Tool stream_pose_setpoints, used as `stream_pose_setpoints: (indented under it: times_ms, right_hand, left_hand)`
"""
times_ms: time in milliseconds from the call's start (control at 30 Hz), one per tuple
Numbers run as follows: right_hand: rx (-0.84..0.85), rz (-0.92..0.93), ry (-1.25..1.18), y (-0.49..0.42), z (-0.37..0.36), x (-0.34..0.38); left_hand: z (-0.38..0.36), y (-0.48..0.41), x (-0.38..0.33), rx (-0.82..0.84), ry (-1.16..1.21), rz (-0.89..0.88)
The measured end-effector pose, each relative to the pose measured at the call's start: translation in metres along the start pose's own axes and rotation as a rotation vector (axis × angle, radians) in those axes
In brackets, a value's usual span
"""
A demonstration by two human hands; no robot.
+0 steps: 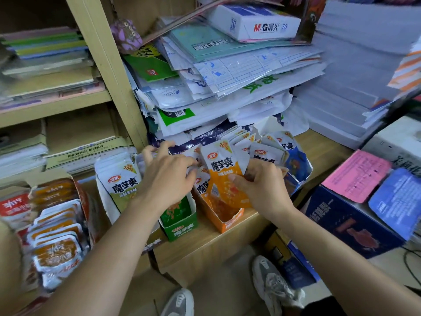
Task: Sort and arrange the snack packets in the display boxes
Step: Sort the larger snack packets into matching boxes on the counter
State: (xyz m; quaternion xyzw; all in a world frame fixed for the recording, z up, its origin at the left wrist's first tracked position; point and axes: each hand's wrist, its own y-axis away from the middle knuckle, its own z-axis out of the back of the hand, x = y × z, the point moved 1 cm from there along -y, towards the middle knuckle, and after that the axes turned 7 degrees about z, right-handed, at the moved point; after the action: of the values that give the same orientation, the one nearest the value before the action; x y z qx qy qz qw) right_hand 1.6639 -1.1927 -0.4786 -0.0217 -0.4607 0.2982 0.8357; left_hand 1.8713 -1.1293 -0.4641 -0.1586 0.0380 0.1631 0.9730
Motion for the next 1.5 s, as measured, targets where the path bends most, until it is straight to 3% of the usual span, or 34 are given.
stream_pose_setpoints:
  times_ms: [300,567,633,767,967,1133,1400,1500]
  right_hand:
    - [-0.103,-0.149,0.001,0.012,-0.001,-0.01]
    - [-0.052,-0.214,-0.142,0.014,0.003,-0.01]
    - [-0.058,-0.214,-0.188,0.013,0.005,-0.01]
    - [-0.063,-0.203,-0.274,0.011,0.004,-0.007]
    - [-0.049,-0.175,-0.19,0.009,-0.006,-0.005]
    - [0.006,-0.181,-0.224,0.012,-0.008,-0.005]
    - [0.123,-0.041,-0.142,0.014,0.009,-0.005]
    - [0.144,0.067,-0.069,0.017,0.013,0.001]
  left_hand:
    - [-0.011,-0.013,-0.012,0.264,-0.114,0.083]
    - [-0.013,-0.017,-0.015,0.26,-0.041,0.097]
    - [-0.01,-0.017,-0.015,0.238,0.073,0.105]
    - [0.005,-0.017,-0.017,0.203,0.547,0.157]
    - [0.013,-0.013,-0.012,0.173,0.572,0.101]
    - [0.027,0.004,-0.017,0.352,0.95,0.199]
    - [0.017,0.014,-0.018,0.297,0.632,0.046]
    - [0.018,0.018,-0.026,0.296,0.636,0.048]
